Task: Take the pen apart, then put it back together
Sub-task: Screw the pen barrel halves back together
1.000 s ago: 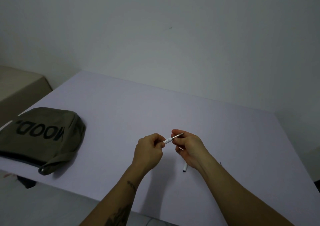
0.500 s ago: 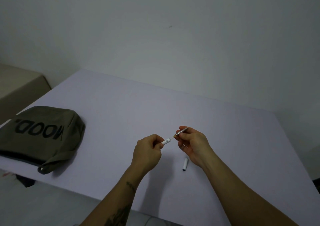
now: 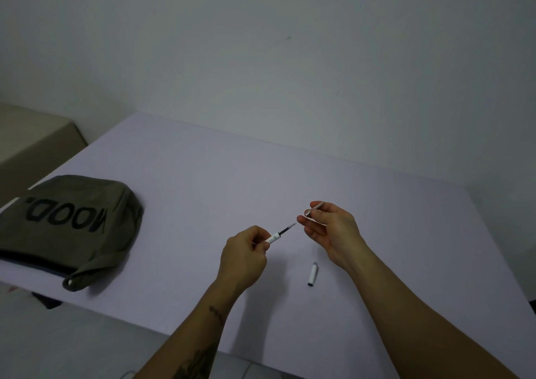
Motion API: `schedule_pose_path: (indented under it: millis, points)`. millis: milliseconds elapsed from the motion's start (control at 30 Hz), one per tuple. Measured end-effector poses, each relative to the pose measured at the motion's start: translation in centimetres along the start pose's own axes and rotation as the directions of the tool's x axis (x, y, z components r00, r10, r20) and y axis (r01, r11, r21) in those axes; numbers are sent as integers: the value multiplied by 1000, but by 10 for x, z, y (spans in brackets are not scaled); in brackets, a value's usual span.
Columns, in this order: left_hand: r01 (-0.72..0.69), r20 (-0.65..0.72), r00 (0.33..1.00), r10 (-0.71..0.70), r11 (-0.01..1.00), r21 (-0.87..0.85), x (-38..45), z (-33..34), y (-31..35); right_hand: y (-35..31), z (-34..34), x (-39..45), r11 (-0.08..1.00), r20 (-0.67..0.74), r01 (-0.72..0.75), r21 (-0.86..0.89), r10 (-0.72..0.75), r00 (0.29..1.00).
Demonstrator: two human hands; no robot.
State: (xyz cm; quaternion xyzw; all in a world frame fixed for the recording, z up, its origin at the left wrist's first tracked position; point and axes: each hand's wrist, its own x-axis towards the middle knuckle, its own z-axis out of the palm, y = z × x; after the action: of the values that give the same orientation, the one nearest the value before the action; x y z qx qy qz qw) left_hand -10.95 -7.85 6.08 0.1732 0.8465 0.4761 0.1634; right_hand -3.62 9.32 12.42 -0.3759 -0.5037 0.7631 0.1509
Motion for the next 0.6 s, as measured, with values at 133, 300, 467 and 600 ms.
schedule_pose_path:
  millis: [133, 300, 467, 600]
  points:
    - [6, -4, 1000, -6, 1000, 16, 2, 0, -4, 6, -8, 8, 996, -56, -38, -80, 34, 998]
    - [-1, 43, 999, -1, 999, 44, 1, 5, -12, 36, -17, 13, 902, -52, -88, -422, 73, 996]
    - [1, 88, 996, -11, 993, 115, -1, 13, -21, 75, -26, 21, 661, -38, -41, -750, 18, 999]
    - [23, 114, 993, -39, 990, 136, -3, 20, -29, 97, -28, 31, 478, -15, 5, -878, -37, 999]
